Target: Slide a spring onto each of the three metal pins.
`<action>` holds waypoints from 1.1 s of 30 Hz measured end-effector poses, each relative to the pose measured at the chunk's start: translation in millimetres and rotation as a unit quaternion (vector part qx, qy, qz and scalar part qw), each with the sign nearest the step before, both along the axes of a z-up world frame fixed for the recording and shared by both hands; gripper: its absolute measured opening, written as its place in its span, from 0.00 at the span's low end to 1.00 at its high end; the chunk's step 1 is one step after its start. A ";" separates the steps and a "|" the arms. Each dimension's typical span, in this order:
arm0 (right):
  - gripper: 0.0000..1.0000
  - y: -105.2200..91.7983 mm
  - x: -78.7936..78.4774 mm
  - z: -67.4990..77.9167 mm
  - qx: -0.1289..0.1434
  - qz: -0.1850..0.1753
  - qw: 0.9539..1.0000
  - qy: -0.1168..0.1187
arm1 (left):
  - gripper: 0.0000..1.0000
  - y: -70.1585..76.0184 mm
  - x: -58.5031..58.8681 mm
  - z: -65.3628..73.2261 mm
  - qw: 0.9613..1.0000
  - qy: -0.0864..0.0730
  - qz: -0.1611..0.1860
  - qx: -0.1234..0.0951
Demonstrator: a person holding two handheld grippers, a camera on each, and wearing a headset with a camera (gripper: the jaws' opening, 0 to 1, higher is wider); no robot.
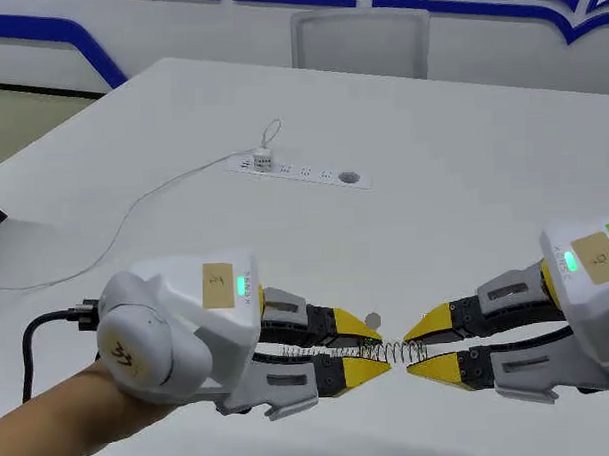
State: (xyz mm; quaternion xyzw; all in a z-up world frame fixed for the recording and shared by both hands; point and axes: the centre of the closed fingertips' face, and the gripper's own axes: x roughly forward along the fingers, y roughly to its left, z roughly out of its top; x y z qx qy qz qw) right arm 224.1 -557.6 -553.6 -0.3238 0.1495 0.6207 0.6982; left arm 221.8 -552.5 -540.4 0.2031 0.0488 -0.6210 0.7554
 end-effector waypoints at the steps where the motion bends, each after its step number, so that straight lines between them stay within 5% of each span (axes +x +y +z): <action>1: 0.11 0.0 -0.5 -0.3 -0.001 0.001 1.000 0.001 | 0.10 -0.3 -0.5 -1.5 1.000 -0.003 -0.002 0.004; 5: 0.11 1.7 -3.7 4.0 0.010 0.004 1.000 0.010 | 0.10 -0.8 -2.1 -7.3 1.000 -0.008 -0.007 0.019; 7: 0.11 8.2 -8.4 14.3 0.043 0.006 0.999 0.029 | 0.10 -0.5 -2.3 -8.5 1.000 -0.008 -0.006 0.022; 11: 0.11 8.0 -5.9 16.3 0.036 0.005 0.999 0.021 | 0.09 -0.6 -0.4 -6.4 1.000 -0.011 -0.001 0.019; 27: 0.11 27.6 -13.8 33.7 0.087 0.004 0.995 0.047 | 0.09 -4.9 -3.0 -3.3 1.000 -0.004 0.006 0.004; 33: 0.11 30.6 -14.9 32.0 0.092 -0.014 0.993 0.078 | 0.09 -5.7 -5.0 -5.7 1.000 0.007 0.008 0.002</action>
